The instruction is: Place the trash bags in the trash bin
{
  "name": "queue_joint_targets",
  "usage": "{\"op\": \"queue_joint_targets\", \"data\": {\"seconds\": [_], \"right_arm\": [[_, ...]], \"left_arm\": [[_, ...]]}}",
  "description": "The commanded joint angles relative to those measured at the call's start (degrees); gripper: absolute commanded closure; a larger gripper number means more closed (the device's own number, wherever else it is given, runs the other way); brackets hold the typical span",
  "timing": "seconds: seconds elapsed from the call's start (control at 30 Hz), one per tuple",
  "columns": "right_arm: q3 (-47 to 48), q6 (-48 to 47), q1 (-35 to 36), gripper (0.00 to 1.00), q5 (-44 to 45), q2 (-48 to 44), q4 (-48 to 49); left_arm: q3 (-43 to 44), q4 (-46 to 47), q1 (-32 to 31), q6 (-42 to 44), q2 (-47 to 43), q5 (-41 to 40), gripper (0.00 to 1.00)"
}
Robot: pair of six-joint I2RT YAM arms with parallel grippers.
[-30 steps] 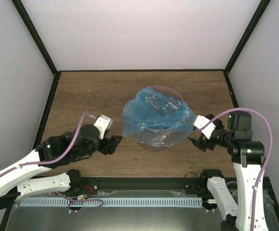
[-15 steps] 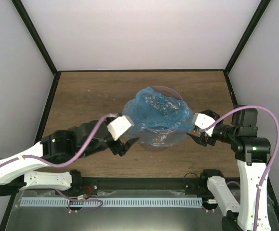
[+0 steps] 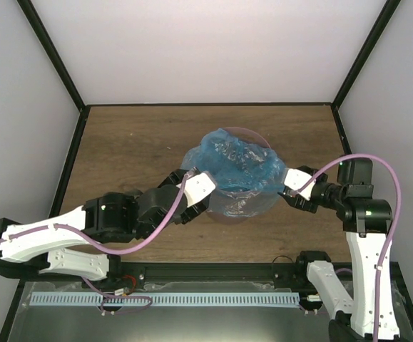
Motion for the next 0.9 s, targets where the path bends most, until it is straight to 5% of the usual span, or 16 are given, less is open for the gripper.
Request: {"op": "queue_joint_targets", "data": {"seconds": [0.0, 0.27, 0.43, 0.5, 0.87], "right_arm": [[-0.3, 0.49, 0.35, 0.41, -1.05, 0.13, 3.4], [-3.19, 1.33, 0.35, 0.57, -0.36, -0.54, 8.05], [-0.55, 4.15, 0.35, 0.93, -2.79, 2.14, 8.38], [0.16, 5.33, 0.33, 0.99, -3.57, 3.46, 8.9], [5.18, 19.35, 0.35, 0.99, -2.71, 14.98, 17.88]], "left_arm": [[-1.08, 3.0, 0.87, 3.14, -1.33, -3.93, 0.39], [-5.0, 8.87, 9.27, 7.1, -2.14, 4.67, 0.64], [-4.99, 13.47, 15.36, 8.26, -0.93, 8.96, 0.95], [-4.67, 15.33, 18.41, 8.74, -0.05, 10.67, 0.96], [-0.56, 21.27, 35.71, 7.09, 11.17, 23.95, 0.96]]}}
